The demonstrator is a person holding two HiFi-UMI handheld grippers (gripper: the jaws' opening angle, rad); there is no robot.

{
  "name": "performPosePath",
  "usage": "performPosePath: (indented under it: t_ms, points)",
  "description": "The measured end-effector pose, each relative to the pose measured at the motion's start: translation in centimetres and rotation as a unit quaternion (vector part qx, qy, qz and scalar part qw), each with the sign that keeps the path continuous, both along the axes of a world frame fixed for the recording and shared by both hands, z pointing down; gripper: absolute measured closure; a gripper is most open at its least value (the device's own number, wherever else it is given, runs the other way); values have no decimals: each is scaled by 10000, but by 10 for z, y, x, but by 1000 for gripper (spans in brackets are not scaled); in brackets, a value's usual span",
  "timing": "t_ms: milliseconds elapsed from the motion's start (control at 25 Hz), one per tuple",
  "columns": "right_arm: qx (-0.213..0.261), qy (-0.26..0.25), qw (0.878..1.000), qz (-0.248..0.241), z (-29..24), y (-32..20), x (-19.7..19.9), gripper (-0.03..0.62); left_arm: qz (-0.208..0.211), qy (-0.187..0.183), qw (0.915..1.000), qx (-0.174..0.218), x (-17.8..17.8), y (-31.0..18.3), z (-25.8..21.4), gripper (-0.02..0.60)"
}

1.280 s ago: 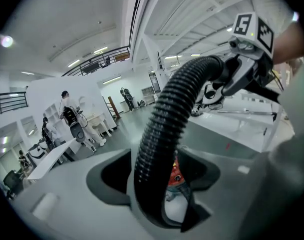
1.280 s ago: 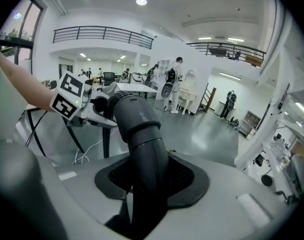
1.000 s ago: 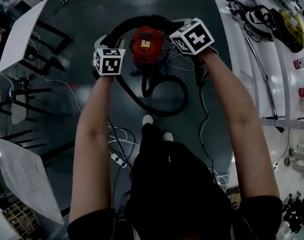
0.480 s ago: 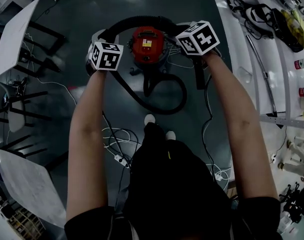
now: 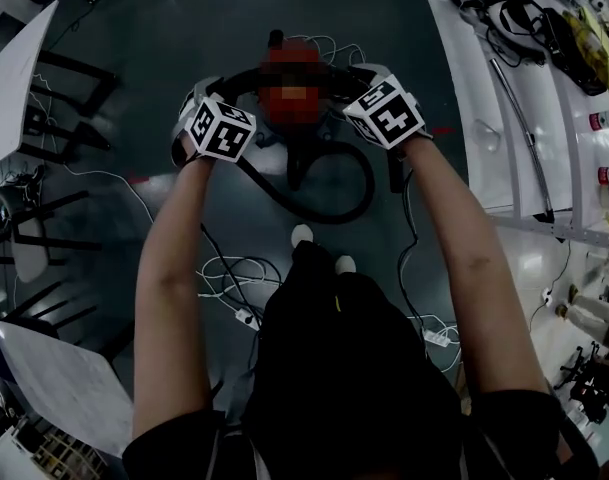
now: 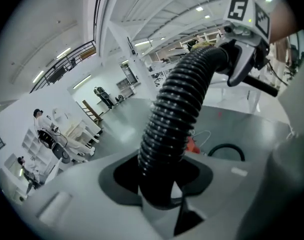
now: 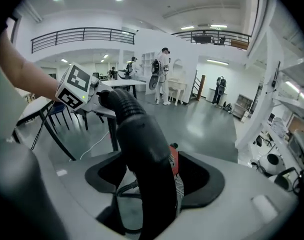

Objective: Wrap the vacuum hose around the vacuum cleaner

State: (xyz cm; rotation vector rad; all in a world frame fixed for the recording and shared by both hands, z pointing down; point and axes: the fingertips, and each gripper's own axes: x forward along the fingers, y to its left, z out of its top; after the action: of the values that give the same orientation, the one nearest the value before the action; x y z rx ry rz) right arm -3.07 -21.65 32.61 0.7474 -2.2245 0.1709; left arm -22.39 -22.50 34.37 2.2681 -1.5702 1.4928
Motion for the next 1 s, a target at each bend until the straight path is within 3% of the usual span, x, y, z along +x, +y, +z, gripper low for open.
performPosePath:
  t_ms: [240, 440, 520, 600, 680, 760, 840, 1000]
  points:
    - [689, 505, 9946, -596, 4, 1, -36, 249, 299, -186, 9988, -336, 12, -4, 20, 420]
    - [1461, 1021, 9830, -444, -2, -14, -49, 265, 376, -197, 9971, -638, 7, -7, 27, 420]
    - [2173, 1541, 9622, -560, -11, -20, -53, 303, 386, -220, 9963, -737, 5, -7, 29, 420]
    - [2821, 2127, 9318, -833, -17, -22, -63, 349, 370, -212, 9956, -833, 4, -9, 33, 422]
    - [3225, 2590, 9034, -1127, -17, -22, -74, 373, 375, -229, 9950, -893, 2, -11, 36, 422]
    - [3384, 2913, 8856, -1280, -14, -25, -80, 390, 420, -183, 9948, -911, 3, -12, 34, 423]
    - [3261, 2992, 8876, -1275, -11, -33, -80, 416, 501, -129, 9948, -880, 4, -15, 31, 423]
    - [2738, 2738, 9160, -1046, -9, -45, -78, 421, 657, 50, 9941, -857, 8, -21, 23, 423]
